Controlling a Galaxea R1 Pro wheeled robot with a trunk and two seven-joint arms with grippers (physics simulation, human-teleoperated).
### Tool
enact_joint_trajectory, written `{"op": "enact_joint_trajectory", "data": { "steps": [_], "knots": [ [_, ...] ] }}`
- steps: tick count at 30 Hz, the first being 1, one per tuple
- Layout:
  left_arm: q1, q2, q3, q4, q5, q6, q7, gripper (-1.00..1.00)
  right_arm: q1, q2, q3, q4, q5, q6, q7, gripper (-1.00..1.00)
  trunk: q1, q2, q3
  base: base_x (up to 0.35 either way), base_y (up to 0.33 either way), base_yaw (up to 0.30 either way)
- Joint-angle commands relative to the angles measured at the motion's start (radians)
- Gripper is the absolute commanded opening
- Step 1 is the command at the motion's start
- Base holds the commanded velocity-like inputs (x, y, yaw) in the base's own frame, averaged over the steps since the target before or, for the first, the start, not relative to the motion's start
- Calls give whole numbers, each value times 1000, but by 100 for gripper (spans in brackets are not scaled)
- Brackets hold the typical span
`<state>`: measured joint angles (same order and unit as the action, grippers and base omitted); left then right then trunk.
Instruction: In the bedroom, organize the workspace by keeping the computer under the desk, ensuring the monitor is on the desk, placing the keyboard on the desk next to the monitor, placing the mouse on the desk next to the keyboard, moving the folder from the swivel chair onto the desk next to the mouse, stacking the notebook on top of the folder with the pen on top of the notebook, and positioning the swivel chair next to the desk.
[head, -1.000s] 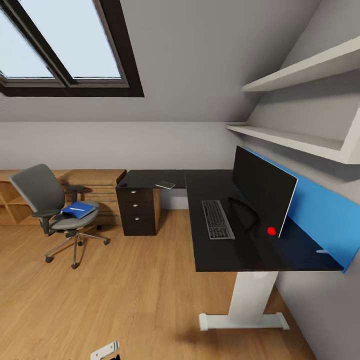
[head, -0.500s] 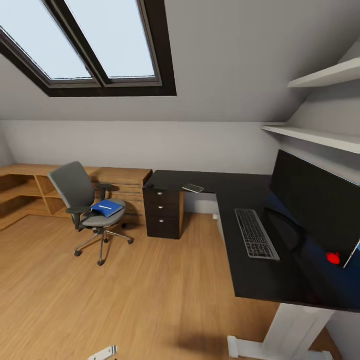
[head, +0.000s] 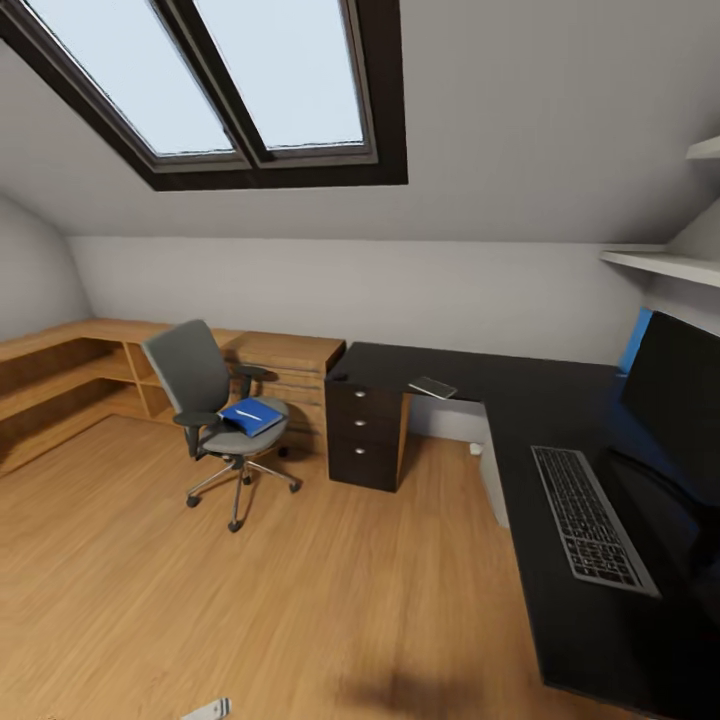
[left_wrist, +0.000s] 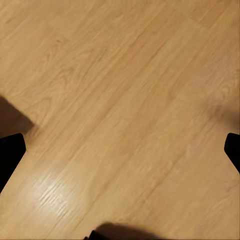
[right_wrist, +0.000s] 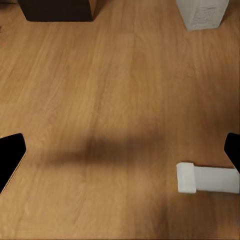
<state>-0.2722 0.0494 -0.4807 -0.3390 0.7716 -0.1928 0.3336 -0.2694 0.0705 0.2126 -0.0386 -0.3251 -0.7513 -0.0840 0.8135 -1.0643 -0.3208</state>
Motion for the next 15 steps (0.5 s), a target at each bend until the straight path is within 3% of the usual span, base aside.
{"op": "enact_joint_trajectory", "data": {
  "steps": [1, 6, 15],
  "knots": [
    [-1, 1, -9, -1, 9, -4, 5, 100, -1, 0, 8, 1, 7, -2, -9, 100, 1, -1, -2, 328, 1, 258],
    [-1, 1, -9, 0, 9, -4, 5, 100, -1, 0, 8, 1, 39, -2, -11, 100, 1, -1, -6, 328, 1, 257],
    [-1, 1, -9, 0, 9, -4, 6, 100, -1, -1, 7, 2, 50, -2, -11, 100, 1, -1, -13, 329, 0, 253]
  ]
}}
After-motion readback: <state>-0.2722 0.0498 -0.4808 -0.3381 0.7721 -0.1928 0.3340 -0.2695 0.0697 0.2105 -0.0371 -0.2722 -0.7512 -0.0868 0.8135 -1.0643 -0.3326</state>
